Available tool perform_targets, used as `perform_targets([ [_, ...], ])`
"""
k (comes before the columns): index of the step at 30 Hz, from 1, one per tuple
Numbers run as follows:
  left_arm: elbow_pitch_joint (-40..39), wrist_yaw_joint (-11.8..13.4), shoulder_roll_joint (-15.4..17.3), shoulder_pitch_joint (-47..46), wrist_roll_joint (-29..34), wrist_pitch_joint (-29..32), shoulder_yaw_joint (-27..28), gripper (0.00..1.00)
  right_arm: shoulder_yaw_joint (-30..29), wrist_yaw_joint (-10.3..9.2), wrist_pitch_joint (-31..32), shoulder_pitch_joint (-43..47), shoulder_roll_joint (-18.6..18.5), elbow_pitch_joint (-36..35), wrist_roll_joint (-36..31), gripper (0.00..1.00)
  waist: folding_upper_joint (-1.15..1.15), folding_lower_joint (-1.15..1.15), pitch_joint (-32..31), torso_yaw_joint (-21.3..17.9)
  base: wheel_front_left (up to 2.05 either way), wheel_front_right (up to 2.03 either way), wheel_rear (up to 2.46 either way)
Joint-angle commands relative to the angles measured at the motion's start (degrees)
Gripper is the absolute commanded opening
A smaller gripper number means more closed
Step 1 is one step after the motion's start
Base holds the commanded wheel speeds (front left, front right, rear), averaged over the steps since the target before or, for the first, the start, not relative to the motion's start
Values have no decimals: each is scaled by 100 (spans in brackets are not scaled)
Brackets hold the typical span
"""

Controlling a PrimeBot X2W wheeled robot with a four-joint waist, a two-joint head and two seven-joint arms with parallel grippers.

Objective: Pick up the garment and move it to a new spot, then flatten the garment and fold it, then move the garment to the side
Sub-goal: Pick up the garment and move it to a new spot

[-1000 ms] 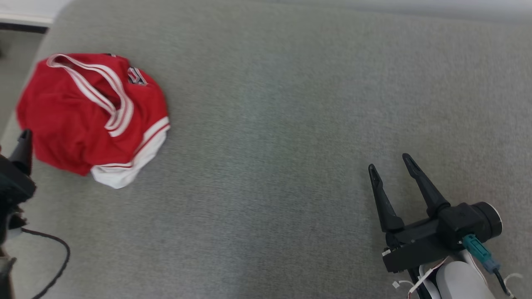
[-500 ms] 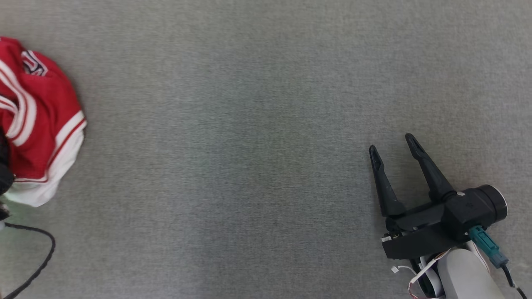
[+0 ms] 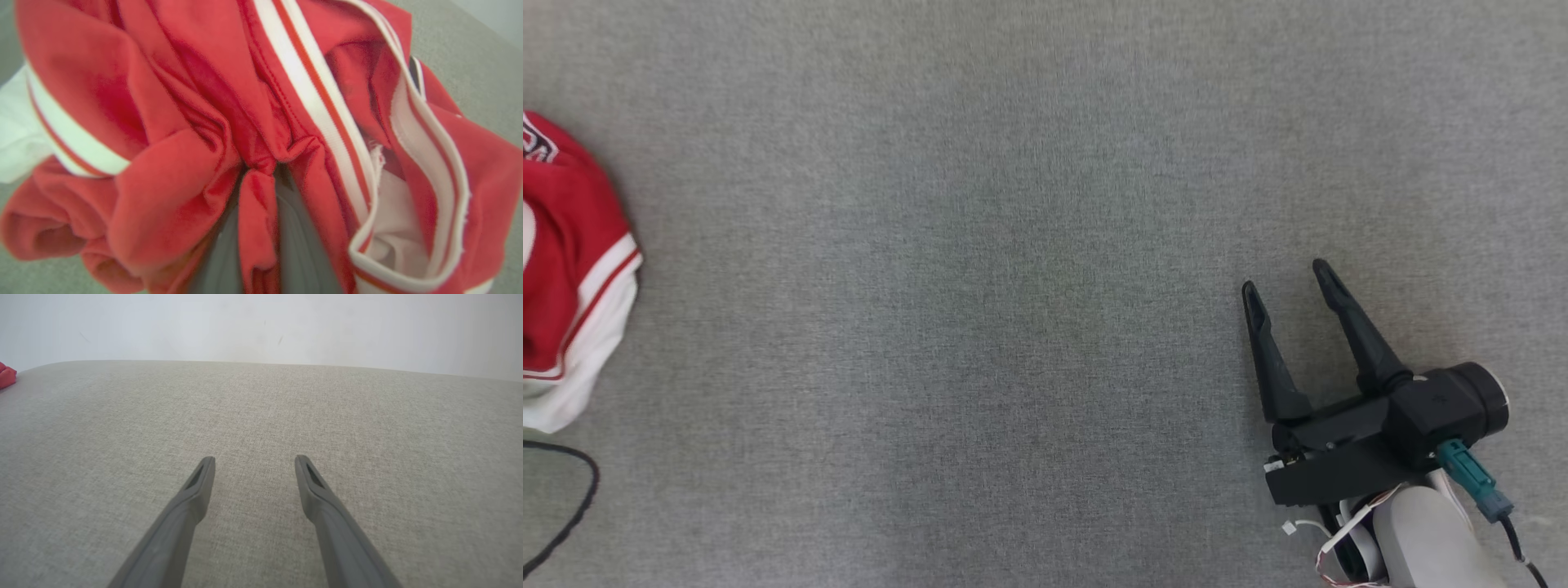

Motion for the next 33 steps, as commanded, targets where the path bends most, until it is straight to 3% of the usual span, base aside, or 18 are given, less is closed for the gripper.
perform_targets([
  [1, 3, -73, -129, 98, -83, -19, -76, 0, 7, -15, -37, 64, 30, 43, 30, 100, 0, 0, -209, 56, 0, 0, 0],
  [8, -450, -255, 67, -32, -165, -148, -15, 0, 9, -15, -72, 144, 130, 245, 155, 100, 0, 0, -884, 99, 0, 0, 0],
  [17, -1362, -428, 85, -188, -333, -15, -202, 0, -12, -15, -96, 400, 313, 490, 336, 100, 0, 0, -1754, -50, 0, 0, 0],
  [25, -2177, -500, -340, -391, -528, 192, -766, 0, -3, -15, -97, 668, 452, 513, 432, 100, 0, 0, -2384, -428, 0, 0, 0],
  [33, -2909, -538, -897, -81, -685, 322, -1464, 0, -69, -15, -88, 840, 495, 498, 444, 100, 0, 0, -2636, -1036, 0, 0, 0],
])
